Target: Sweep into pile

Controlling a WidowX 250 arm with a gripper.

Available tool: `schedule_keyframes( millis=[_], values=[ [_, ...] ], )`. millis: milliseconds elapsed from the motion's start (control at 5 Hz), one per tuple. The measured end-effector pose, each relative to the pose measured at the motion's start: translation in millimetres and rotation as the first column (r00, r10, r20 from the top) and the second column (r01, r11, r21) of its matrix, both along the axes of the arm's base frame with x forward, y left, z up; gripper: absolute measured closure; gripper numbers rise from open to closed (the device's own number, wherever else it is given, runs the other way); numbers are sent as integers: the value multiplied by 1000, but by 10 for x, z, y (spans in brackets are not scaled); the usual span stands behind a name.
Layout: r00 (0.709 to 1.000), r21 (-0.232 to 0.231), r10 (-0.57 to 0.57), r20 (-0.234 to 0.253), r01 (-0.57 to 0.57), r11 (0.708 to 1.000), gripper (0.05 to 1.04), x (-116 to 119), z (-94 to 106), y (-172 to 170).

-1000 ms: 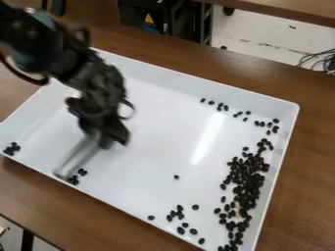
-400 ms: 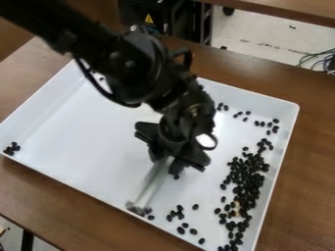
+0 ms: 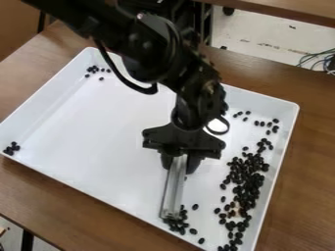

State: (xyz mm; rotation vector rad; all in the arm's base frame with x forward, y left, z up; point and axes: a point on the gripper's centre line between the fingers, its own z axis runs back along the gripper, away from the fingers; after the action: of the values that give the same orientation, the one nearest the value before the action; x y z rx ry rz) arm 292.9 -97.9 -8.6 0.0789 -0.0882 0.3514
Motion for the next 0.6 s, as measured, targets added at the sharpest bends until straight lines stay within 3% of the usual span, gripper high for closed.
schedule_keyframes(
  millis=[200, 600],
  values=[
    [979, -26, 202, -14, -202, 979, 725, 114, 54, 278],
    [993, -99, 120, -17, -121, 988, 725, 238, 9, 595]
  ],
)
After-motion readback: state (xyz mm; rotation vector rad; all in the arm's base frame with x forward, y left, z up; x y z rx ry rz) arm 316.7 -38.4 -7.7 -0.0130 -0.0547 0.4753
